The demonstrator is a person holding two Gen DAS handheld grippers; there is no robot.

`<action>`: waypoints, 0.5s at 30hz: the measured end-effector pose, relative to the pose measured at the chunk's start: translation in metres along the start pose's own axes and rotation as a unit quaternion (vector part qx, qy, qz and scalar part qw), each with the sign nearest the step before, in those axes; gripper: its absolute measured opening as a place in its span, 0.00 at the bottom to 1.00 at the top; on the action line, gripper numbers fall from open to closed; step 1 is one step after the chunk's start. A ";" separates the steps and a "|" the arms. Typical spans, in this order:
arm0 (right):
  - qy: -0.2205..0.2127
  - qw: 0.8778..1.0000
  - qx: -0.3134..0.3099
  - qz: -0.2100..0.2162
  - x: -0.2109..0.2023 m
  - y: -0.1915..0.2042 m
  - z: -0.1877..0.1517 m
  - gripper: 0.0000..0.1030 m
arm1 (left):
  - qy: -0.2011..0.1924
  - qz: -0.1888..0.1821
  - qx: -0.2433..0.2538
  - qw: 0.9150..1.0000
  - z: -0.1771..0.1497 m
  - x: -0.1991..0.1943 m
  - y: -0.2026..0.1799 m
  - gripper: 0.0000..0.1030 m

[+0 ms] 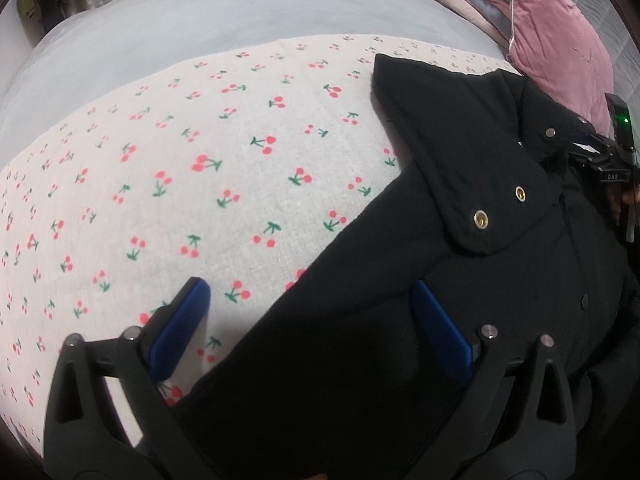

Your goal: Fold large clothes

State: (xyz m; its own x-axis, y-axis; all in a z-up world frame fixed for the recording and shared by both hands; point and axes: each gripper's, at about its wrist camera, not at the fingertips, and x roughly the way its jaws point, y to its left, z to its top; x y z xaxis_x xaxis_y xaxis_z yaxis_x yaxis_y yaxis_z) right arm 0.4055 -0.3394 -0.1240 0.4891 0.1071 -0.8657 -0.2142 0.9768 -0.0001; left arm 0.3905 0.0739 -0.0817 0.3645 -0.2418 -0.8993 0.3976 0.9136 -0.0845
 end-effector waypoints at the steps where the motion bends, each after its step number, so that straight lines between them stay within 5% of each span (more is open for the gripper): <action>1: -0.001 1.000 0.002 0.001 0.000 0.001 0.000 0.99 | 0.000 0.001 -0.001 1.000 0.002 0.001 0.001 0.98; 15: -0.009 0.999 0.033 0.007 -0.002 0.009 -0.003 0.95 | -0.007 0.000 0.015 1.000 -0.009 -0.007 -0.008 0.98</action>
State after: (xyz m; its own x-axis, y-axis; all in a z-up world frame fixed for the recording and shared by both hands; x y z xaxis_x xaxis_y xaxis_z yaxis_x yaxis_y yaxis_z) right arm 0.3997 -0.3310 -0.1239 0.5017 0.1229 -0.8563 -0.1644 0.9854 0.0451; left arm 0.3772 0.0709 -0.0781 0.3768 -0.2459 -0.8930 0.4220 0.9038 -0.0708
